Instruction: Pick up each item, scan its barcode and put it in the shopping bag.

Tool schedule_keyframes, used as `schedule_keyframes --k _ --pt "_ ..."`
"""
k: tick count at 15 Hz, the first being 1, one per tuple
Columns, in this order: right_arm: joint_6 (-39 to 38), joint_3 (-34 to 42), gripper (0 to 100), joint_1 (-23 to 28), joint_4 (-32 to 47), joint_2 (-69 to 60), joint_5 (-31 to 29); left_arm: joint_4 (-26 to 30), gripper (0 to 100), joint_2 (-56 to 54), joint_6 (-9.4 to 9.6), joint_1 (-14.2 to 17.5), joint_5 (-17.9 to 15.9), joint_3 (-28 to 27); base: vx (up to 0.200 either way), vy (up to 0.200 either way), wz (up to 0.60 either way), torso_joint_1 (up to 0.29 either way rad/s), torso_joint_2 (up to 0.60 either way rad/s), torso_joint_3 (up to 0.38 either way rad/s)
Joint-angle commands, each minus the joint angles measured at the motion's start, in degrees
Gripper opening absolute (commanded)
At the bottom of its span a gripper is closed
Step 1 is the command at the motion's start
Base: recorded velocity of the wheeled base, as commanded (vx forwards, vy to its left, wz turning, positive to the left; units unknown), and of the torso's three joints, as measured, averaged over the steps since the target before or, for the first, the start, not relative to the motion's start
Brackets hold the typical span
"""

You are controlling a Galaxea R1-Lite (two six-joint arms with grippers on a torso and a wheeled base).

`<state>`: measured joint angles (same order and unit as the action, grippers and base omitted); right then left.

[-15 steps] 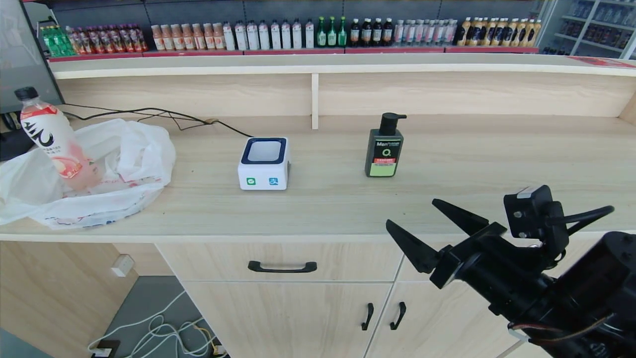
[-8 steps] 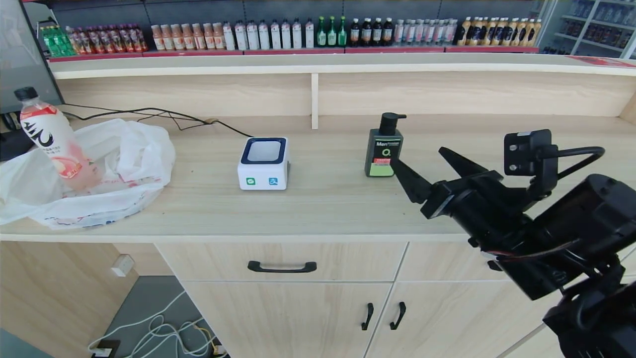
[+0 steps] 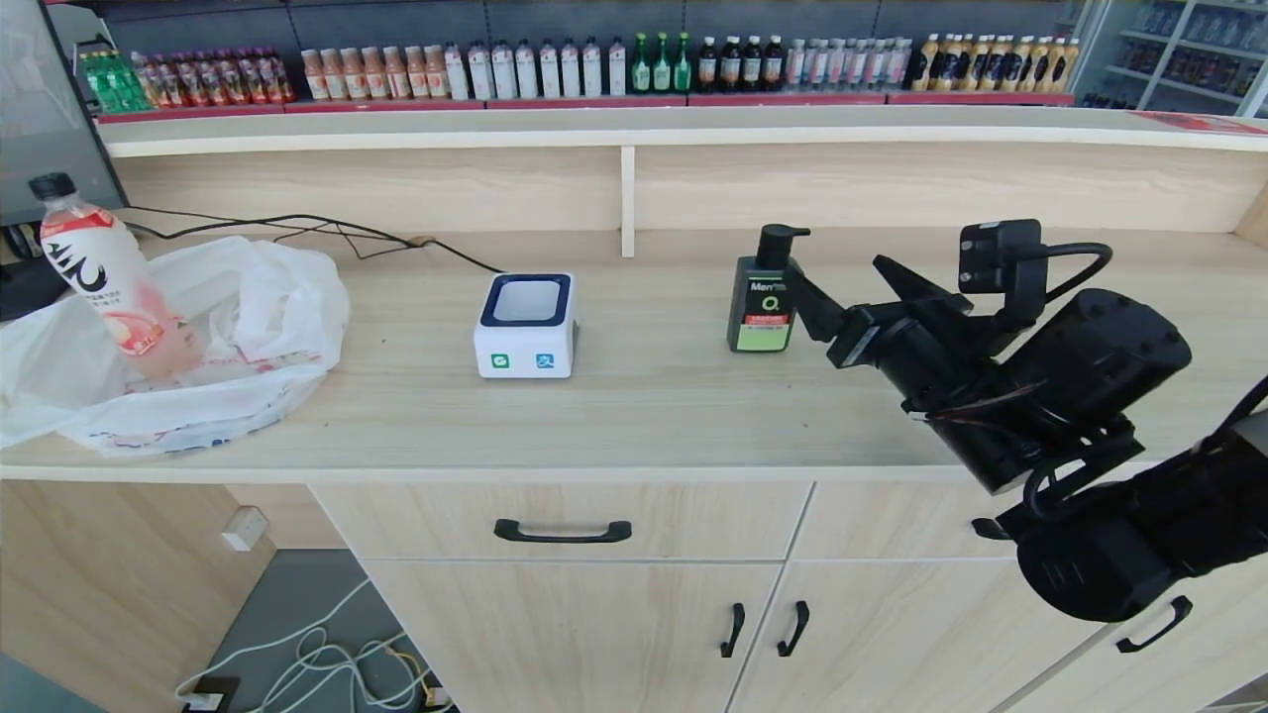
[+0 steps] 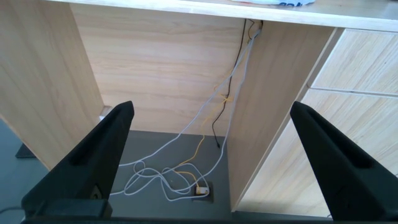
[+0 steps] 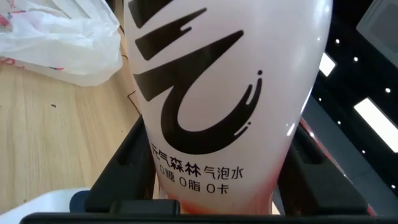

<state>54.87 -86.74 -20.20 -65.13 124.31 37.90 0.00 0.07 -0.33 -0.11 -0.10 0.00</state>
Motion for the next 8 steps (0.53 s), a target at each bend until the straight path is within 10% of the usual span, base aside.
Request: schedule_keyframes --k 1,8 --pt "0.5 -2.3 0 0.9 0.3 1.5 1.1 0.0 100 0.0 -0.02 0.0 0.0 0.0 0.0 0.0 0.0 0.0 0.0 0.0" --pt "4.6 -3.0 0 2.0 0.3 4.6 6.4 0.0 100 0.0 0.07 0.0 0.0 0.0 0.0 0.0 0.0 0.0 0.0 0.0"
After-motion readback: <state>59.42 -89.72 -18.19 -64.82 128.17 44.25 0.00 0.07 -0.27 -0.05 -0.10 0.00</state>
